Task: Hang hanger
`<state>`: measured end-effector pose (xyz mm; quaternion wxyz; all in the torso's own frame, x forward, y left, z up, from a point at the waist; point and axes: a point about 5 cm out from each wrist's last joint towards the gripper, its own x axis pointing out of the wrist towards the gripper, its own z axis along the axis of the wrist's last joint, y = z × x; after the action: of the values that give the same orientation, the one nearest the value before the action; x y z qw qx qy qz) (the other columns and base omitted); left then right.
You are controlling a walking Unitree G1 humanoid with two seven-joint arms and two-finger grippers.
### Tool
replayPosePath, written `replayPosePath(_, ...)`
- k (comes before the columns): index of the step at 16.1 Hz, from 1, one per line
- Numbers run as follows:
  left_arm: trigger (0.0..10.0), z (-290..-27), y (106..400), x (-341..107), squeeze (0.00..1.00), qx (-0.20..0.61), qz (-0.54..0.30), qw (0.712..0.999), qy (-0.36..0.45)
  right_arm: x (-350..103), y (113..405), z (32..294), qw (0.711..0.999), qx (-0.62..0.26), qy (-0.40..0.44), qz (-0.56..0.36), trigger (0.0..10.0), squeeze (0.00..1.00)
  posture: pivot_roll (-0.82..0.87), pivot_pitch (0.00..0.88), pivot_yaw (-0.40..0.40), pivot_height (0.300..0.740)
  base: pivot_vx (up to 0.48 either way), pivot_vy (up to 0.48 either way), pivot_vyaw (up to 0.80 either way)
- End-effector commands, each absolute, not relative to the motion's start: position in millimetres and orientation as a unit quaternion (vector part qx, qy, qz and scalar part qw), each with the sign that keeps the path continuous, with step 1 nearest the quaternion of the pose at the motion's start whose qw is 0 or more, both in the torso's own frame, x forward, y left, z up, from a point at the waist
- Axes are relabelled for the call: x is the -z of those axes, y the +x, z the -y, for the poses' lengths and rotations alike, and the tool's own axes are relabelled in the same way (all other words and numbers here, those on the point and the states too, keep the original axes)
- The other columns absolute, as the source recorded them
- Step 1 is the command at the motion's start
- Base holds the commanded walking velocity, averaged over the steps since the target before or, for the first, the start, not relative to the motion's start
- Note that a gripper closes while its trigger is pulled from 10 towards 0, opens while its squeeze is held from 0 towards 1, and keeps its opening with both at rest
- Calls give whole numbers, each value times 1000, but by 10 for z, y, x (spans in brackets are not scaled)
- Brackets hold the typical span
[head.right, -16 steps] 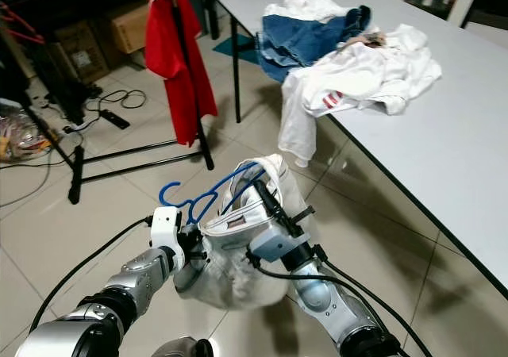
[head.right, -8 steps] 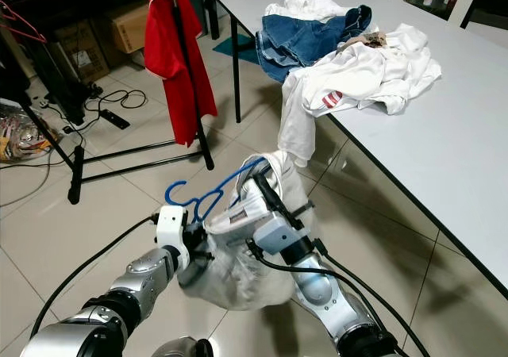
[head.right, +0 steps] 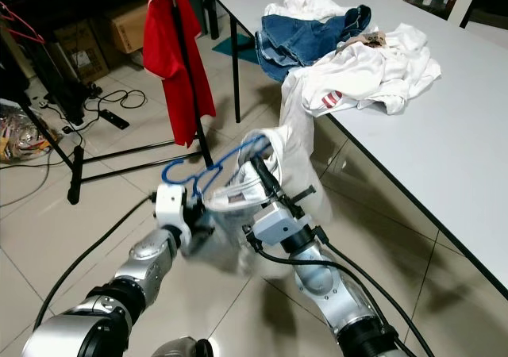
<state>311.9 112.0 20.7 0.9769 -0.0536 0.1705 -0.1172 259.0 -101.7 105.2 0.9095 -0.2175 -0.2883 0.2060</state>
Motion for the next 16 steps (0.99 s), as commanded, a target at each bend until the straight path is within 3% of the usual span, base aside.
replayPosePath(1, 10000, -1275, 3178, -275, 0, 77, -149, 985, -35, -1355, 2635, 1041, 894, -179, -198, 359, 10000, 0, 8, 0, 83, 740, 0, 0, 0)
replayPosePath(3, 10000, -1185, 3233, -387, 0, 94, -112, 989, -33, -1366, 2649, 1048, 897, -175, -194, 355, 10000, 0, 8, 0, 83, 740, 0, 0, 0)
replayPosePath(10, 10000, -1202, 3183, -327, 0, 85, -117, 989, -25, -1414, 2655, 1073, 902, -161, -185, 356, 10000, 0, 10, 0, 84, 740, 0, 0, 0)
replayPosePath(16, 10000, -1158, 3338, -656, 0, 93, -16, 996, 0, -1588, 2705, 1054, 891, -155, -186, 384, 10000, 0, 13, 0, 80, 740, 0, 0, 0)
